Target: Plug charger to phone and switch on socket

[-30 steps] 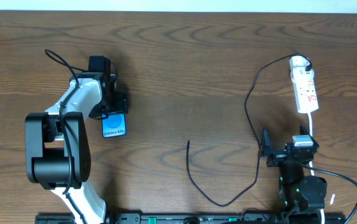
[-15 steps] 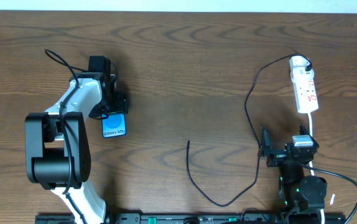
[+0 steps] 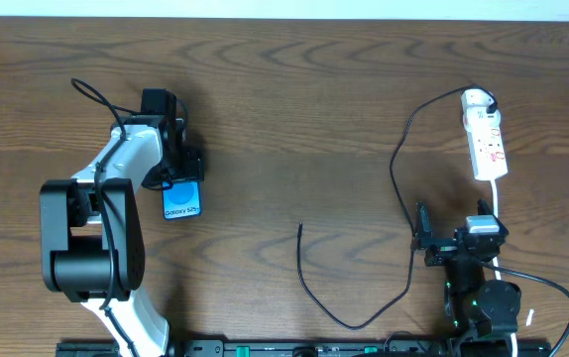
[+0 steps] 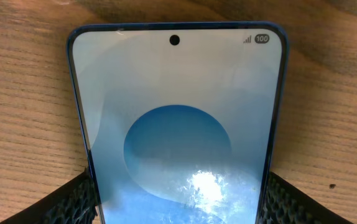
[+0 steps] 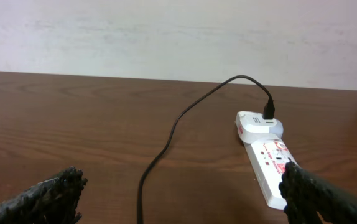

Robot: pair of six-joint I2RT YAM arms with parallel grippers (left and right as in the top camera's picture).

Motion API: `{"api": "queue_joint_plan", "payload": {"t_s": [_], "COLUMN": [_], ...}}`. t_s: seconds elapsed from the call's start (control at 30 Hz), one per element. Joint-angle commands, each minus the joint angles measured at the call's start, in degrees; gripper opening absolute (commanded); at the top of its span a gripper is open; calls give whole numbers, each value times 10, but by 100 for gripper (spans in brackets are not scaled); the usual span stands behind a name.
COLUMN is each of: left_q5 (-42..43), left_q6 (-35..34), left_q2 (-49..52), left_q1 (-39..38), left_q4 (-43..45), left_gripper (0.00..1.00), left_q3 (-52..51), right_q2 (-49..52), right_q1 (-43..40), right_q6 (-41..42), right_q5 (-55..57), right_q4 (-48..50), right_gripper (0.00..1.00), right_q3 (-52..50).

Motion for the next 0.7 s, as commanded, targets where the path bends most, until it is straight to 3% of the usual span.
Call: {"api": "queue_joint_plan", "payload": {"t_s": [0.0,0.67], "left_q5": [-7,-7], "left_q6": [-1,-1], "left_q2": [10,-2], "left_q1": [2,2], "left_q4": [-1,2], "left_gripper": [32,20], "left_q3": [-14,-8], "right_q2": [-4,-4], "right_q1": [1,1], "right_q6": [-2,-2], "right_q5": [-3,-3], "right_q4": [-2,-2], "right_gripper": [99,99], "right_q3": [-1,-1]}}
